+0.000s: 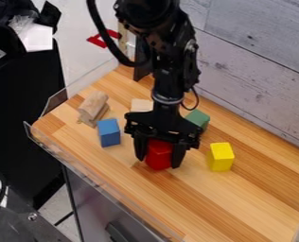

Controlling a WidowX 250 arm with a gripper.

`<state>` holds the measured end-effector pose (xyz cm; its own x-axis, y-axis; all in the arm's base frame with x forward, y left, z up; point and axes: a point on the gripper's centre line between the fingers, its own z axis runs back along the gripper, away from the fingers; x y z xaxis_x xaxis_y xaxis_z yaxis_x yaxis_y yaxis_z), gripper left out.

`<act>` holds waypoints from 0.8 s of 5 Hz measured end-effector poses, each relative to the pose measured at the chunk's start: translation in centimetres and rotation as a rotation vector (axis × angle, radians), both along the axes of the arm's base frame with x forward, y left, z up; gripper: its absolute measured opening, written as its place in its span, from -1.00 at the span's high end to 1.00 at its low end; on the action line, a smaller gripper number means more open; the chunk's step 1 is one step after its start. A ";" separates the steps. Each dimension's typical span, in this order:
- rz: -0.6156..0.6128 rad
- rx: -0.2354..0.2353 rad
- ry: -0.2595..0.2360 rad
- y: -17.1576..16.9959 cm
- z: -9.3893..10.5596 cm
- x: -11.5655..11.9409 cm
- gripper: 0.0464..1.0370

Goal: Move the red hexagon on the left side of the table

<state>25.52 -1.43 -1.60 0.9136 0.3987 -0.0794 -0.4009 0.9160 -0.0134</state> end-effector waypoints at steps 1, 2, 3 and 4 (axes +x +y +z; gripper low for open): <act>0.008 -0.009 -0.007 0.1 -0.1 0.2 -0.45; 0.014 -0.020 -0.004 0.1 -0.2 -0.2 -0.58; 0.000 -0.033 -0.013 0.1 -0.1 -0.1 -0.94; -0.005 -0.020 -0.044 0.3 0.9 -0.2 -0.93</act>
<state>25.37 -1.09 -0.70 0.9185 0.3927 -0.0470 -0.3948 0.9175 -0.0492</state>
